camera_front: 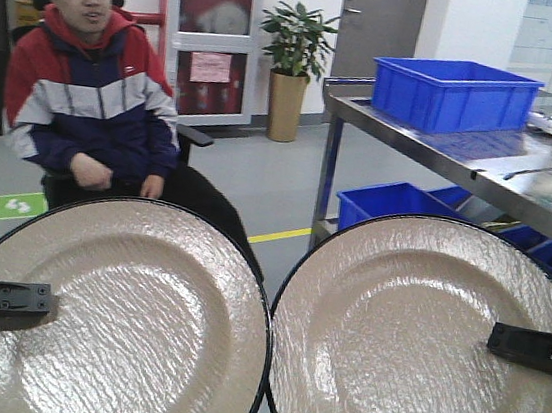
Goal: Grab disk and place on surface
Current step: 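Hold both plates upright while the base drives to the steel table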
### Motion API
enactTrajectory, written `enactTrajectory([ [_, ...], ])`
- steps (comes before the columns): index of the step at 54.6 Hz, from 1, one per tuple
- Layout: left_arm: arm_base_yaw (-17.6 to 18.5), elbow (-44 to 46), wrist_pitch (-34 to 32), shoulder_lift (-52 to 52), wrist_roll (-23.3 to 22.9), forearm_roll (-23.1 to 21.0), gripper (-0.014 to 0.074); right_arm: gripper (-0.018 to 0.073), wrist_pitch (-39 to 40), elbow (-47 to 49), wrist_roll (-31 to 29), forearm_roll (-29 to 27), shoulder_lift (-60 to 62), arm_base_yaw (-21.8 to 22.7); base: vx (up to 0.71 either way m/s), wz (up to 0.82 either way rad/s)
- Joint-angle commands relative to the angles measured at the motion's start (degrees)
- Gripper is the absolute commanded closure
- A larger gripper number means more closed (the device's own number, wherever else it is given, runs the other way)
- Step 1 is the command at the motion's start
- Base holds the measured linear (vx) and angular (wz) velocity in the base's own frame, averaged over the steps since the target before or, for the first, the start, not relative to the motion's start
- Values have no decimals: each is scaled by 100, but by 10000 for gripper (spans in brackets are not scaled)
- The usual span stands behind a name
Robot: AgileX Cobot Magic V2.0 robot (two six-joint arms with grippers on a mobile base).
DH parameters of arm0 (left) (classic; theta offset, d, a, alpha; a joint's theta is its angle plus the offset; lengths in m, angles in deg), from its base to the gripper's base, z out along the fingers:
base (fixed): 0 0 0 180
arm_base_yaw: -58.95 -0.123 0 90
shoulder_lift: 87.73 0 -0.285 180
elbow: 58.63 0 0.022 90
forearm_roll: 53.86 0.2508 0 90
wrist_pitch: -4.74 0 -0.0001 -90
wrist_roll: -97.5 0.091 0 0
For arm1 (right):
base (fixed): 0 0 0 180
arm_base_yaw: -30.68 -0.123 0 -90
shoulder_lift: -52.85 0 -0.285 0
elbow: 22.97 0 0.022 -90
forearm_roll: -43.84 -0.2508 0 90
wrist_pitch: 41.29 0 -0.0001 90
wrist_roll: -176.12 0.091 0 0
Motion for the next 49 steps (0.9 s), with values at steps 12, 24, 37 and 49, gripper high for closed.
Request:
enactTrajectory([
  [12, 30, 188, 187, -165, -78, -847, 597, 568, 75, 192, 44, -703, 125, 33, 30, -23],
  [24, 30, 188, 187, -165, -78, -847, 597, 568, 75, 192, 44, -703, 125, 33, 38, -9],
  [37, 30, 188, 187, -165, -78, -847, 596, 568, 75, 192, 44, -703, 125, 33, 44, -3],
  [49, 30, 188, 187, -165, -78, -847, 596, 568, 75, 192, 44, -703, 125, 33, 47, -11],
])
